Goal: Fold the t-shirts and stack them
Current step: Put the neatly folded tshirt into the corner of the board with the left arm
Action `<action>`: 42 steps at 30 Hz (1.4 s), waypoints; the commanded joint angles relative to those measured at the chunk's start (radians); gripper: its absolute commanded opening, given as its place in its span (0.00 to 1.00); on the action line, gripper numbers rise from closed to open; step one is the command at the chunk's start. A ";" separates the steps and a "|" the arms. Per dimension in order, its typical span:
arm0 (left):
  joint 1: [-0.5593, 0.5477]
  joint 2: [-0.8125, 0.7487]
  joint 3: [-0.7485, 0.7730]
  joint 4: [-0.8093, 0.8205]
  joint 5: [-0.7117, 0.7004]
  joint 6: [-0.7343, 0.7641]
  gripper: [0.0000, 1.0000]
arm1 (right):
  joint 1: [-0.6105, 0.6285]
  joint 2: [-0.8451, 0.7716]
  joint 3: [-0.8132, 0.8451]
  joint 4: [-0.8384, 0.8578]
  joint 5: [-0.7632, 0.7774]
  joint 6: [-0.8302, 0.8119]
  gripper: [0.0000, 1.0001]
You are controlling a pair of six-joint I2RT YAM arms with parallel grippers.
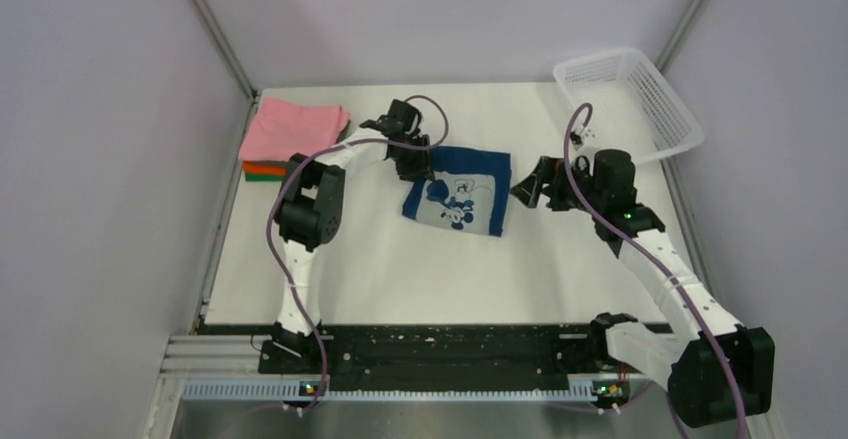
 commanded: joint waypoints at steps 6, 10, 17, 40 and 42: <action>-0.093 0.140 0.185 -0.167 -0.229 0.005 0.00 | -0.005 -0.047 -0.011 -0.027 0.051 -0.059 0.99; -0.093 0.097 0.231 -0.230 -0.439 0.053 0.00 | -0.006 -0.047 -0.019 -0.028 0.082 -0.066 0.99; -0.076 -0.043 0.306 -0.246 -0.773 0.349 0.00 | -0.005 -0.052 -0.017 -0.043 0.120 -0.079 0.99; 0.106 -0.176 0.547 -0.267 -0.987 0.810 0.00 | -0.005 -0.020 -0.011 -0.061 0.210 -0.087 0.99; 0.111 -0.181 0.588 -0.294 -0.980 0.791 0.00 | -0.004 -0.017 -0.011 -0.062 0.211 -0.087 0.99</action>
